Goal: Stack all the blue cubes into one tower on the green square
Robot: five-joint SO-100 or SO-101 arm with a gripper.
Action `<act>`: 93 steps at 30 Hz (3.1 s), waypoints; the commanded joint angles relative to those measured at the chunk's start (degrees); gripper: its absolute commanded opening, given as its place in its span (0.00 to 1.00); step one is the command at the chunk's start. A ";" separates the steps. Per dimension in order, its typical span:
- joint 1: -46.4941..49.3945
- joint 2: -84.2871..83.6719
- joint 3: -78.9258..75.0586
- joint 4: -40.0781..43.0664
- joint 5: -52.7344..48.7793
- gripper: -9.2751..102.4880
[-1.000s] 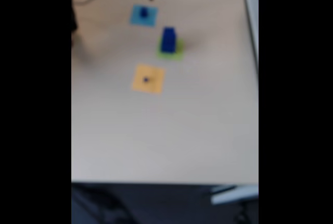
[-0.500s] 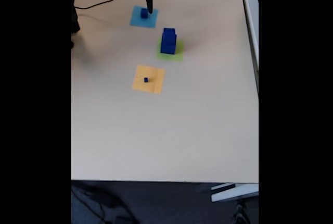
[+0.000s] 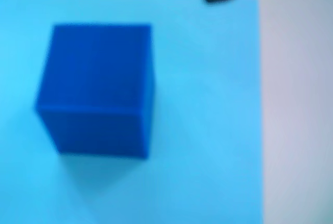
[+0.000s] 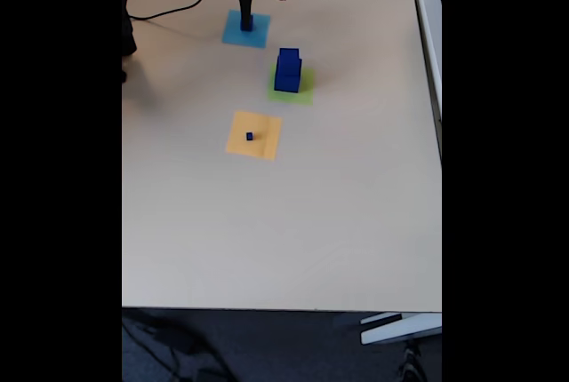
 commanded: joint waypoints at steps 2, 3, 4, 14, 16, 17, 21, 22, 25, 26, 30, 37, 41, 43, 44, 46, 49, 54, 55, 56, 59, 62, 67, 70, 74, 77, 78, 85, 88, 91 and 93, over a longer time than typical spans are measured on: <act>0.00 -0.97 -4.31 -0.35 0.44 0.39; 0.00 -1.58 -4.83 -0.18 0.44 0.39; 0.00 -2.02 -4.92 -0.26 0.53 0.39; 0.26 -7.21 -8.44 -0.79 0.88 0.38; 0.44 -7.65 -8.53 -0.79 0.88 0.38; 0.62 -7.73 -8.61 -0.79 0.79 0.38; 0.88 -8.53 -9.05 -0.79 0.26 0.37; 0.88 -8.70 -9.05 -0.79 0.26 0.37; 0.88 -9.14 -8.88 -0.70 0.53 0.36; 0.88 -9.32 -8.88 -0.62 0.62 0.36; 0.97 -9.76 -8.44 -0.53 0.62 0.36; 0.97 -10.99 -8.44 -0.53 1.23 0.32; 0.97 -11.16 -8.44 -0.62 1.23 0.31; 0.97 -11.25 -8.53 -0.62 1.05 0.29; 1.05 -11.34 -8.61 -0.53 1.05 0.28; 1.23 -11.43 -8.61 -0.53 0.88 0.26; 1.49 -11.69 -8.70 -0.53 0.53 0.23; 1.93 -11.78 -8.88 -0.44 -0.09 0.20; 2.02 -11.78 -8.96 -0.35 -0.18 0.19; 2.11 -11.78 -9.05 -0.26 -0.26 0.17; 2.29 -11.60 -9.14 0.00 -0.35 0.13; 2.46 -11.60 -9.84 0.88 -0.44 0.13; 2.99 -10.37 -11.69 4.39 -0.97 0.13; 3.43 -9.40 -13.89 8.09 -1.58 0.13; 4.48 -6.77 -15.21 11.51 -3.34 0.14; 5.54 -4.48 -15.21 12.92 -4.83 0.14; 5.98 -3.69 -15.21 13.18 -5.36 0.14; 9.14 3.52 -14.68 15.03 -8.61 0.14; 10.55 6.94 -13.62 15.47 -10.81 0.14; 12.48 9.76 -12.30 15.21 -14.59 0.13; 13.97 10.81 -12.22 15.29 -17.40 0.13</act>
